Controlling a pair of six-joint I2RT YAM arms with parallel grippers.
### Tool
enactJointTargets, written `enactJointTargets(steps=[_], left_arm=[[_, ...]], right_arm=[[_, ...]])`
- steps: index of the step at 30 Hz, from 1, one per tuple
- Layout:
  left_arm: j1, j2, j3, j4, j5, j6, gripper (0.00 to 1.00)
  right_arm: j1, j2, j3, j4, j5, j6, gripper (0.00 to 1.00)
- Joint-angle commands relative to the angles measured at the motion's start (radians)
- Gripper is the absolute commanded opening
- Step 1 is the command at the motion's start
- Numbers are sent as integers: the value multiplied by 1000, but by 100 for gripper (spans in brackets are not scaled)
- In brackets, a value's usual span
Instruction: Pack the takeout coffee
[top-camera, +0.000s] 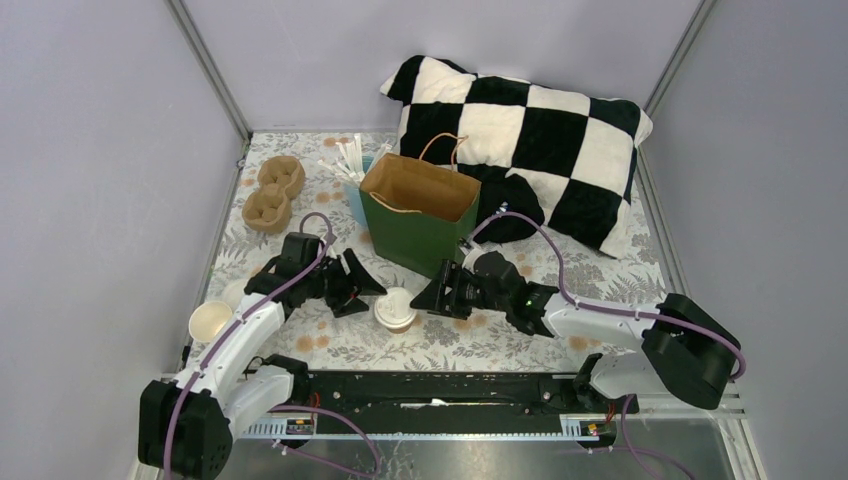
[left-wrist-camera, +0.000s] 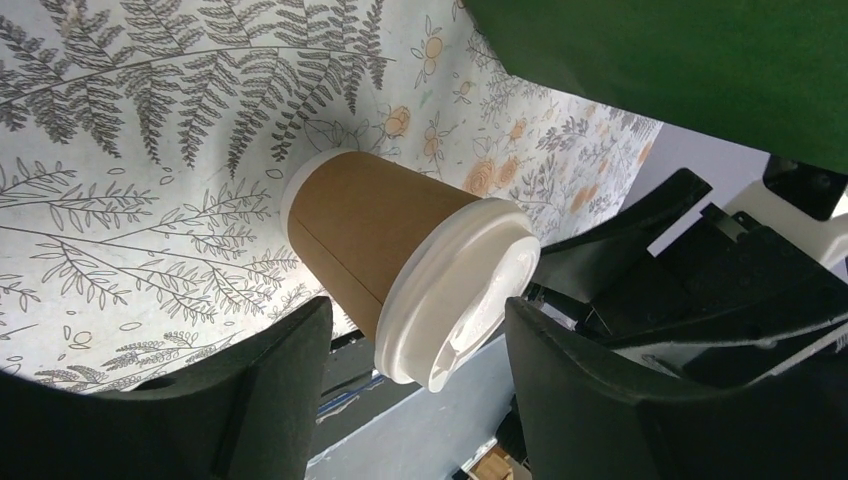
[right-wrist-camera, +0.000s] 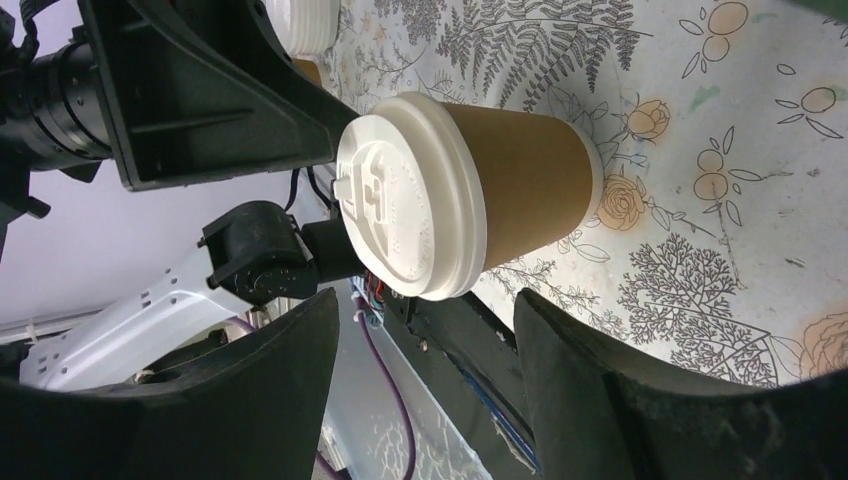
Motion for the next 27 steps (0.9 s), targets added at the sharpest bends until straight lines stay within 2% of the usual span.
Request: enactJointTargets(steps=[1,5,12,27], left_arm=[[6,-6,1,35,57,36,68],[8,29,-5,25,52,58,63],[16,61,-2,44,45,62,52],[20,60,-48,52,44,38,42]], right_arm=[[-5,36,17,89,11,30,70],[-3,72,3,145,15,66,69],[9,99,3,147,59,85,66],[8,198,16,150,71,120,65]])
